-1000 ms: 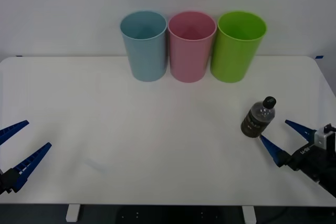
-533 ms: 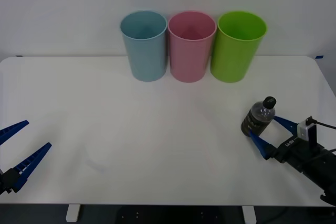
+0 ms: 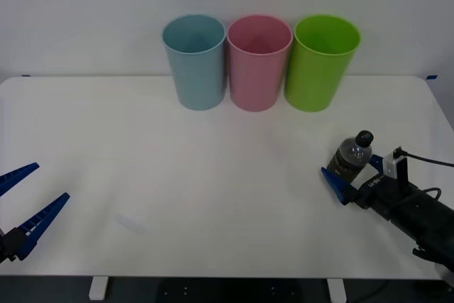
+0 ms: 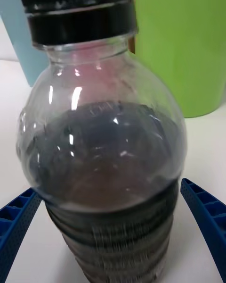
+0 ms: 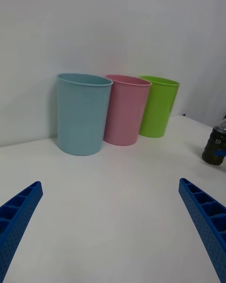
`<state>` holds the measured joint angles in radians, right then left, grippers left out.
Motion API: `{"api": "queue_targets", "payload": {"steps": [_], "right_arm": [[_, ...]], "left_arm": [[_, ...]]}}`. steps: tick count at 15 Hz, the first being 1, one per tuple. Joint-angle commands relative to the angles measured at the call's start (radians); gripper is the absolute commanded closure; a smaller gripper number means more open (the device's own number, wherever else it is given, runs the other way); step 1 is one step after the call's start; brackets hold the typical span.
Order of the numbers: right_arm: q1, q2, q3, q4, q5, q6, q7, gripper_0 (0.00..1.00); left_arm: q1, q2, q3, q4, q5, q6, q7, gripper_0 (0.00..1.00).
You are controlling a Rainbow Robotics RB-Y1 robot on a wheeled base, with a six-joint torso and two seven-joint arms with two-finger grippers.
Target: Grasp the object on the table and drop it into the matching bin: aluminum can to the light blue bin, PET bottle to the pink bin.
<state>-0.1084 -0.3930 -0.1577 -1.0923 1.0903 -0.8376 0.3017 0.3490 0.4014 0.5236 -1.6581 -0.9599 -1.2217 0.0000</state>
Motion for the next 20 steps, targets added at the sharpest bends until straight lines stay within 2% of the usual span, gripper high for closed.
{"api": "queue_targets", "payload": {"steps": [1, 7, 8, 9, 10, 20], "right_arm": [[-0.01, 0.008, 0.012, 0.0, 0.0, 0.02, 0.005, 0.0], [-0.01, 0.011, 0.018, 0.0, 0.0, 0.032, 0.019, 0.0], [-0.008, 0.013, 0.018, 0.0, 0.0, 0.032, 0.024, 0.16], [-0.008, 0.014, 0.018, 0.0, 0.0, 0.031, 0.025, 0.88], [-0.01, 0.014, 0.018, 0.0, 0.0, 0.031, 0.028, 1.0], [0.012, 0.014, 0.0, -0.041, -0.007, 0.018, 0.017, 1.0]], "left_arm": [[0.0, 0.0, 0.0, 0.0, 0.0, 0.0, 0.0, 0.0], [0.0, 0.0, 0.0, 0.0, 0.0, 0.0, 0.0, 0.0], [0.0, 0.0, 0.0, 0.0, 0.0, 0.0, 0.0, 0.0], [0.0, 0.0, 0.0, 0.0, 0.0, 0.0, 0.0, 0.0], [0.0, 0.0, 0.0, 0.0, 0.0, 0.0, 0.0, 0.0], [0.0, 0.0, 0.0, 0.0, 0.0, 0.0, 0.0, 0.0]]}}
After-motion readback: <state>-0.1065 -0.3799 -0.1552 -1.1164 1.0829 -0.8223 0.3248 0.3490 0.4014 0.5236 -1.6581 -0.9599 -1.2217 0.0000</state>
